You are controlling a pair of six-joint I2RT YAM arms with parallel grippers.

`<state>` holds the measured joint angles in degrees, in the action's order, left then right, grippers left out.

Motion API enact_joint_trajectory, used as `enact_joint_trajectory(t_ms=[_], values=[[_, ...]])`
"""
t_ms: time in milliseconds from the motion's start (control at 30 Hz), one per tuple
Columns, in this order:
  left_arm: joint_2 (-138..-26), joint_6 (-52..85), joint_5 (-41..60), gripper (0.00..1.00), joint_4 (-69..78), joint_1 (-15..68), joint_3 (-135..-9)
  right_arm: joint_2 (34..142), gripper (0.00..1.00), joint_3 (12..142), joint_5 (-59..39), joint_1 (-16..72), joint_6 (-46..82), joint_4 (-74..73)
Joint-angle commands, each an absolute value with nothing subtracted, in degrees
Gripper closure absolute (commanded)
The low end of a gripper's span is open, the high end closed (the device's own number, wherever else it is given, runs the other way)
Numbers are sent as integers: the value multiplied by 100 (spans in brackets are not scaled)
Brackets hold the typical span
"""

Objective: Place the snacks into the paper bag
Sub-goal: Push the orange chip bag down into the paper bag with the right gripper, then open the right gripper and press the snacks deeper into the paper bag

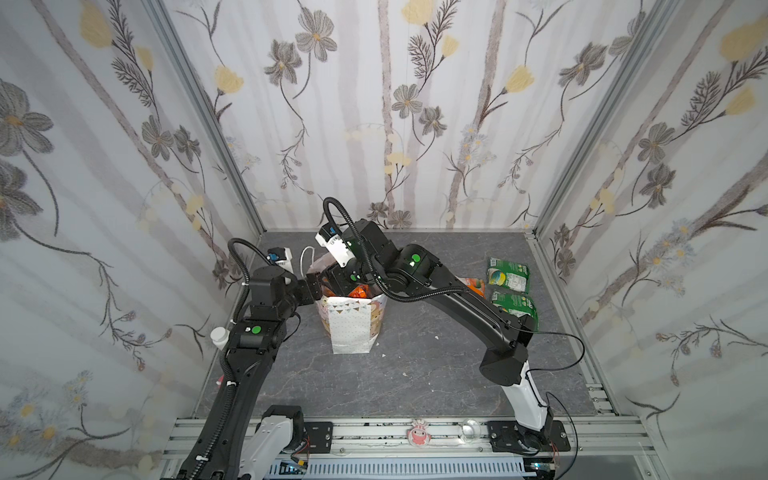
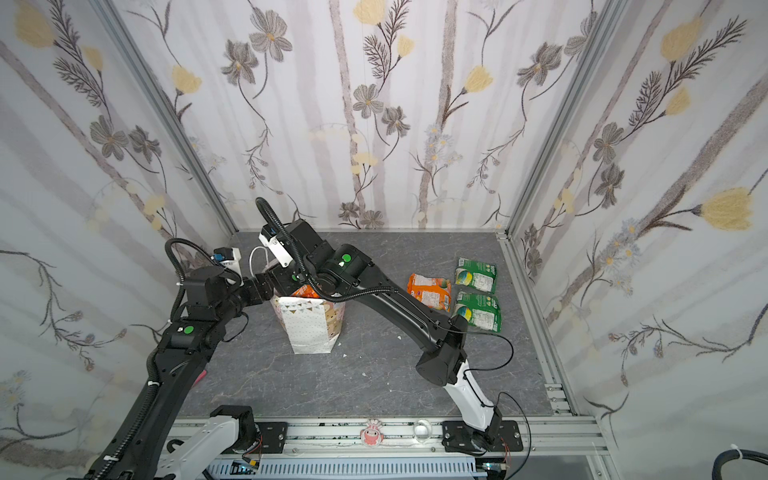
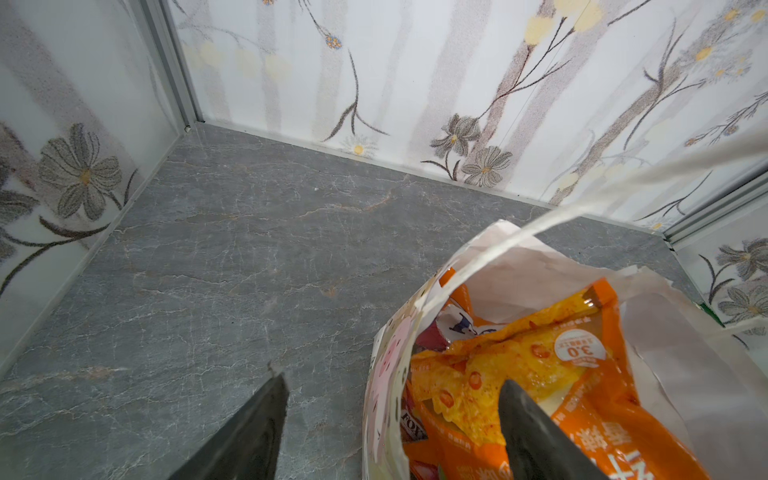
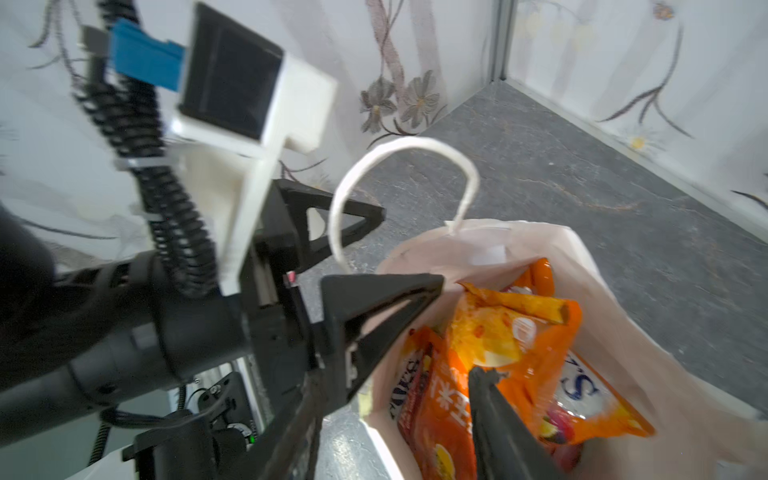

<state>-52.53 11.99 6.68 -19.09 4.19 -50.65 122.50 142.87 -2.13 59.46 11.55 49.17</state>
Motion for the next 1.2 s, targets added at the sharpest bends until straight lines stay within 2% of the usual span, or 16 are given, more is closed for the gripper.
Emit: enact_joint_trajectory(t_ms=[0,100,200,300,600,800,1033,1167], values=[[-5248,1187,670,20,-1818,407,-5071,12127,44,14289,430,5785,1024,5444],[-5217,1189,675,20,-1819,420,-5062,12180,47,14214,694,5717,924,5822],[-5205,1189,672,20,-1810,407,-5063,12216,63,14199,1154,5721,916,5952],[-5203,1187,678,20,-1811,419,-5062,12283,67,14117,1382,5705,857,5846],[-5184,1187,677,22,-1810,412,-5054,12782,69,14115,1173,5531,855,5287],[-5177,1187,668,25,-1811,418,-5045,12858,78,14115,-2,5595,645,5164],[-5168,1195,650,25,-1819,411,-5045,13001,81,14115,-892,5713,420,5125],[-5169,1196,668,25,-1811,414,-5045,13178,81,14115,-327,5719,419,5400]])
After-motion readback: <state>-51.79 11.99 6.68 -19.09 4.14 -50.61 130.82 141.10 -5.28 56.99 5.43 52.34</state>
